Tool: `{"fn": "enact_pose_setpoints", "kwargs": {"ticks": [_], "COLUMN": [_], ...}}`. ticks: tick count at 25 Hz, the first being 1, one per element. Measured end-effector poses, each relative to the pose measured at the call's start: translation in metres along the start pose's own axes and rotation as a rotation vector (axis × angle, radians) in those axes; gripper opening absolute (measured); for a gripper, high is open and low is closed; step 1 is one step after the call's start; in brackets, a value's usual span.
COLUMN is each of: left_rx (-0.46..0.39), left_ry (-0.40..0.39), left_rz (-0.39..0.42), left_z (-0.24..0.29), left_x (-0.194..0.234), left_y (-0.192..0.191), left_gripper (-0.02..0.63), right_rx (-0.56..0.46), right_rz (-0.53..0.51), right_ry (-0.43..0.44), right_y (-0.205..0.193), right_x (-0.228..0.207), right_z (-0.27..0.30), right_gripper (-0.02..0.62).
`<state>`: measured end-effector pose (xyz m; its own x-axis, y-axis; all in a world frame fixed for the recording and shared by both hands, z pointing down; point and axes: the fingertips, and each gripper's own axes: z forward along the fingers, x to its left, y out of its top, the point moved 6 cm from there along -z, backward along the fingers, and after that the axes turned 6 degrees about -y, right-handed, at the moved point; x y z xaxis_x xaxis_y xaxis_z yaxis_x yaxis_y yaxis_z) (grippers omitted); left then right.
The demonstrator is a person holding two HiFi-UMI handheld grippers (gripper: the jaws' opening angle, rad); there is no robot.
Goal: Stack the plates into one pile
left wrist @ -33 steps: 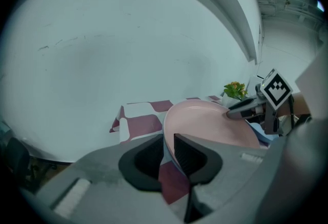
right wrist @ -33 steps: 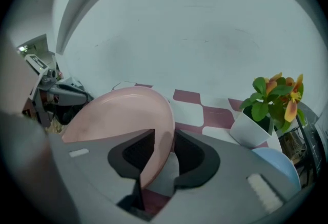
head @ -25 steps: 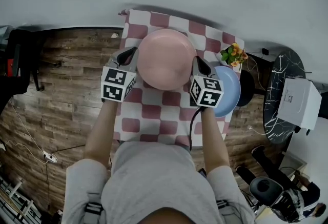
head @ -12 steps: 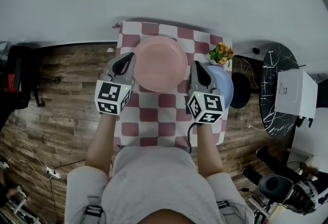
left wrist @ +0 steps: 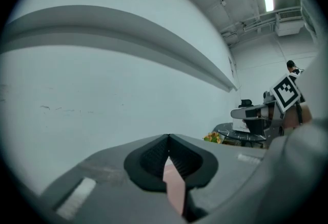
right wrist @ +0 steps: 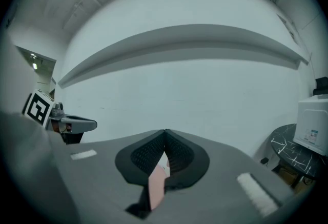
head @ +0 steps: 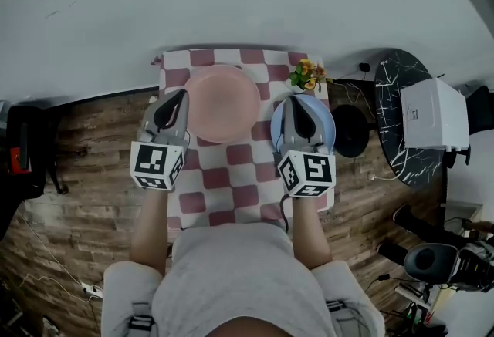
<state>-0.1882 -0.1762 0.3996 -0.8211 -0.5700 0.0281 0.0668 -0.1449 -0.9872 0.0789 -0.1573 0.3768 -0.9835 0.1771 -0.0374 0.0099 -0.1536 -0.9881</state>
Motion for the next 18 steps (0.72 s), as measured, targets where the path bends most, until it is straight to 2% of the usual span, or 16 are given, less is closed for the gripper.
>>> {"fn": "enact_pose_setpoints", "kwargs": {"ticks": [5, 10, 18], "left_rx": [-0.081, -0.138, -0.149], "left_ry": [-0.031, -0.065, -0.172], "left_rz": [0.044, 0.053, 0.097], "left_z": [-0.007, -0.012, 0.003], "left_x": [-0.013, -0.022, -0.043], "left_y": [0.023, 0.039, 0.05], "left_gripper": [0.005, 0.005, 0.005], "right_rx": [-0.072, -0.115, -0.142], "right_rz": [-0.029, -0.042, -0.021], "right_ry": [-0.049, -0.092, -0.196], "right_y": [0.019, 0.028, 0.031], "right_x": [-0.005, -0.009, -0.028], "right_z": [-0.025, -0.045, -0.073], "right_gripper": [0.0, 0.0, 0.002]}}
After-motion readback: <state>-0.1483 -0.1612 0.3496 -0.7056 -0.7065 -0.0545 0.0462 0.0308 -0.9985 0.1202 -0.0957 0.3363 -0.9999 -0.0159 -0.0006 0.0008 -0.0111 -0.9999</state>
